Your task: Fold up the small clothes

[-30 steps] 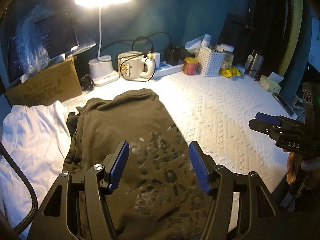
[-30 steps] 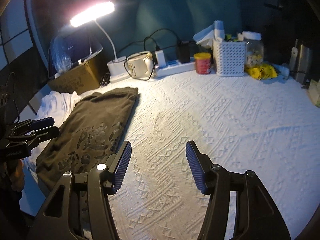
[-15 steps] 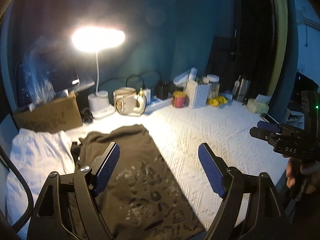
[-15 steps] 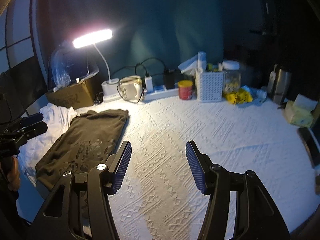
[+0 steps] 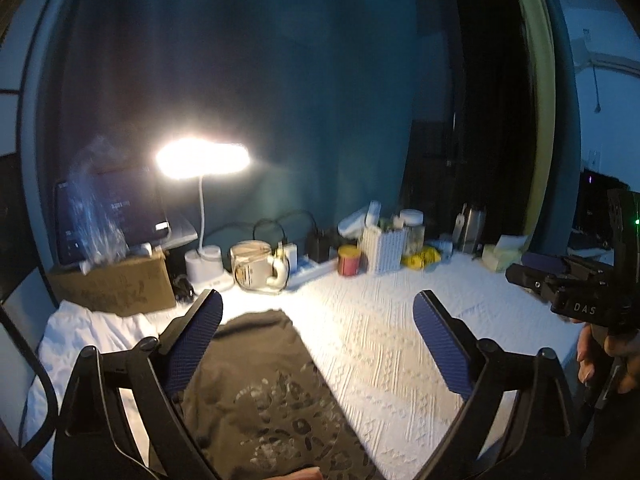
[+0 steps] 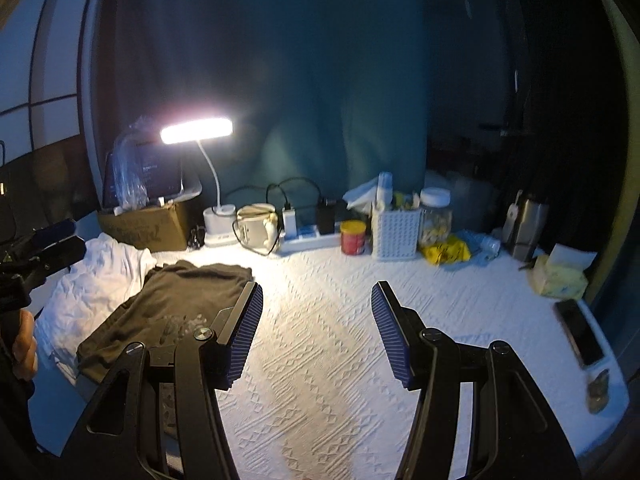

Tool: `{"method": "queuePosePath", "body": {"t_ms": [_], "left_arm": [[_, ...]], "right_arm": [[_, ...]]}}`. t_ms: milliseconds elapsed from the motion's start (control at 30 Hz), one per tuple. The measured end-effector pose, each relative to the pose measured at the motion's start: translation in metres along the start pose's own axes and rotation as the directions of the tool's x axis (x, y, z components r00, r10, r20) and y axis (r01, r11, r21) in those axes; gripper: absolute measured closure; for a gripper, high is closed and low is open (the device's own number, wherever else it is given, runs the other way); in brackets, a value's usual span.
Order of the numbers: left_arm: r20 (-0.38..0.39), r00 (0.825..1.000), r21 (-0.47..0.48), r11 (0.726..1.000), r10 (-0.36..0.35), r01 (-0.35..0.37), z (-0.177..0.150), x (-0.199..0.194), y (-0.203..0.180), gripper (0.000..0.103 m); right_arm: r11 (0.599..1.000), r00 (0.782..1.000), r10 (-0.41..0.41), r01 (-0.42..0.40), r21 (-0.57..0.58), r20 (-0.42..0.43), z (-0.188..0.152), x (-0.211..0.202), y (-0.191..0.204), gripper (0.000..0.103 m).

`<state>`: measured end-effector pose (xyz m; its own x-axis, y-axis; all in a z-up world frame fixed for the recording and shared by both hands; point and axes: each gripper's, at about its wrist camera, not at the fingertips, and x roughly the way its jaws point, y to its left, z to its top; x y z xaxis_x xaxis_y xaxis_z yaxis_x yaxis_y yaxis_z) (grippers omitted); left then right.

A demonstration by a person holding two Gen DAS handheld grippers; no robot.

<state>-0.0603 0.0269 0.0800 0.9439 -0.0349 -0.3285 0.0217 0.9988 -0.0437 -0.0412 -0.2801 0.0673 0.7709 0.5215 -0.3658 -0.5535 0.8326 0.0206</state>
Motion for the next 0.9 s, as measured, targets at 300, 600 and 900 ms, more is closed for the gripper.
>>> {"method": "queuePosePath", "body": {"t_ms": [300,600,900], "left_arm": [[0.101,0.995,-0.022,1.0,0.017,-0.015,0.01,-0.029,0.005,0.001],[0.16,0.986,-0.06,0.998,0.04,-0.031,0.019,-0.05,0.016,0.001],[0.188,0.977,-0.104,0.991,0.102,-0.083,0.02,-0.062,0.032,0.001]], "right_arm": [[0.998,0.996,-0.031,0.035,-0.044,0.089,0.019,-0.036,0.006,0.043],[0.997,0.987,-0.03,0.04,-0.058,0.161,0.035,-0.063,0.013,0.043],[0.996,0.969,-0.024,0.044,-0.077,0.244,0.052,-0.088,0.022,0.042]]}}
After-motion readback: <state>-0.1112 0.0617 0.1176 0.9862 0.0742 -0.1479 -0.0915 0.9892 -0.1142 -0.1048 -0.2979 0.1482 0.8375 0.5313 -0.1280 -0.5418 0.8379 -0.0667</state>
